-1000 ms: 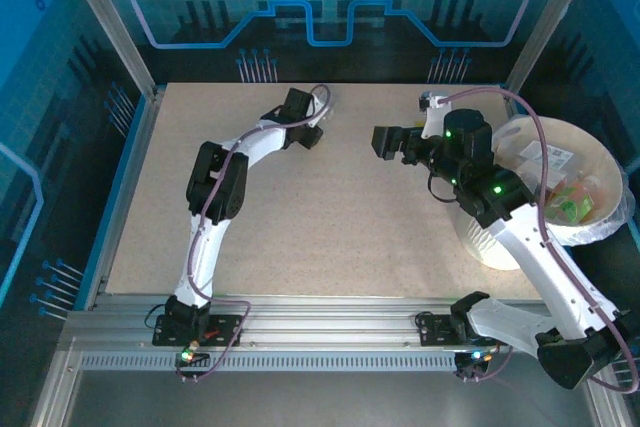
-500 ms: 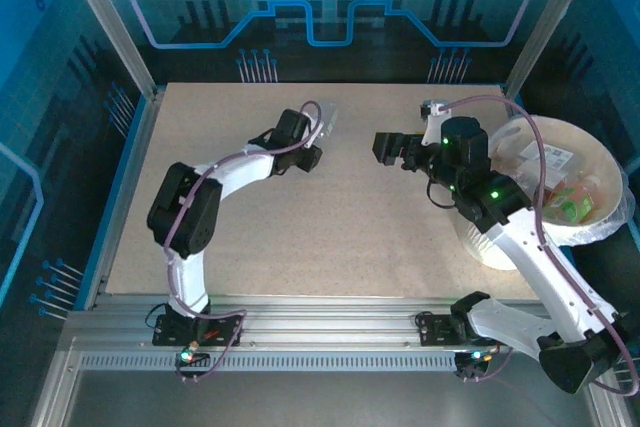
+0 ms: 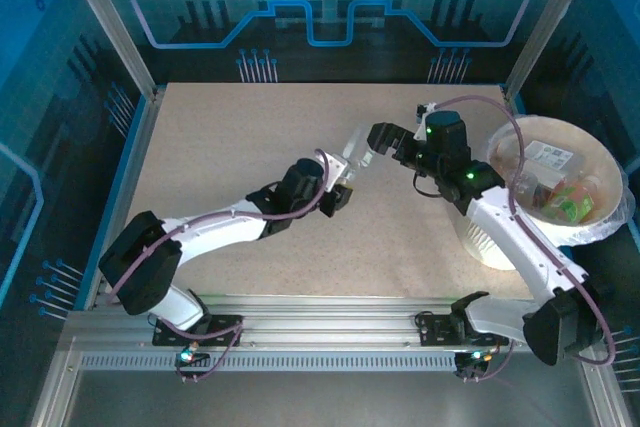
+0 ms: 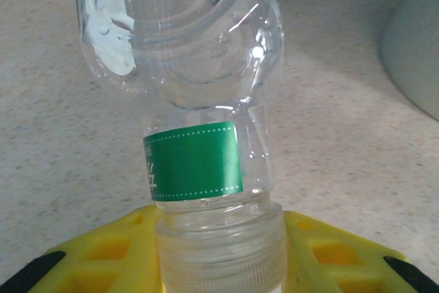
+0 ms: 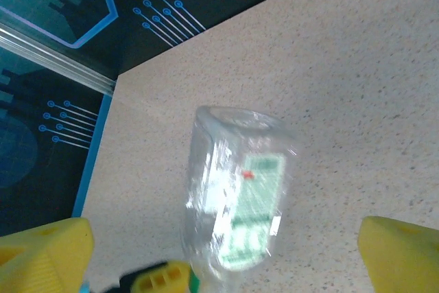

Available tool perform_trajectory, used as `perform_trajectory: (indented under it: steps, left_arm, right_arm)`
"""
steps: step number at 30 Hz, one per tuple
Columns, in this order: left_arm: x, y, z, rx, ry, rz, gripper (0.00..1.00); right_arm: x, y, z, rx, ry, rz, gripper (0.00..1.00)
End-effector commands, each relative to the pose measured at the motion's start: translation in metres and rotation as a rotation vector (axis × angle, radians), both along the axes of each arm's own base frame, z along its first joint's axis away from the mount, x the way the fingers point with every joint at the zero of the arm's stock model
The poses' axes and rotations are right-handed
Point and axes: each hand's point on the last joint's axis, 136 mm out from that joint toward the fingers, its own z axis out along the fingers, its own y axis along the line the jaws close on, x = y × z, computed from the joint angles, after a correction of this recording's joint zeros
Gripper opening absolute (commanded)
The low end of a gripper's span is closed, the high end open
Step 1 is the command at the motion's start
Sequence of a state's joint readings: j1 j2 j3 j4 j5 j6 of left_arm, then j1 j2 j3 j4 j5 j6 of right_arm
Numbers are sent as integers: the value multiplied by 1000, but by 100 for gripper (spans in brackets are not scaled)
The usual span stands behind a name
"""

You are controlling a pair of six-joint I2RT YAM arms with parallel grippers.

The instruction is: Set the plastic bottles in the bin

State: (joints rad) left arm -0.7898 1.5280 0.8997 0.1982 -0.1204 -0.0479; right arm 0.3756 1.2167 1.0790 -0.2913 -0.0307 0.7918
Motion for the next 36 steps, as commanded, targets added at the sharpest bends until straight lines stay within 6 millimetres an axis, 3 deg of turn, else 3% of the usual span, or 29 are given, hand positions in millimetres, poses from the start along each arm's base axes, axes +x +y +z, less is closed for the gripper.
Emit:
perform_trajectory:
  steps: [1, 8, 18, 22, 31, 36]
  left_arm:
    - [-3, -9, 31, -90, -96, 15, 26]
    - [-11, -22, 45, -142, -124, -34, 26]
    - [-20, -35, 49, -188, -105, -108, 27]
    - [-21, -36, 48, -190, -92, -113, 27]
    - [-19, -35, 39, -164, -73, -99, 28]
    - [-21, -39, 45, -179, -75, -128, 34]
  right_arm:
    - [8, -5, -5, 55, 42, -65, 100]
    - [15, -8, -20, 101, 38, -78, 97]
    - [23, 33, -15, 147, -1, 176, 89]
    - [28, 38, -10, 202, -24, 183, 81]
    - [18, 22, -6, 122, -66, 123, 60]
    - [13, 19, 1, 93, -92, 127, 48]
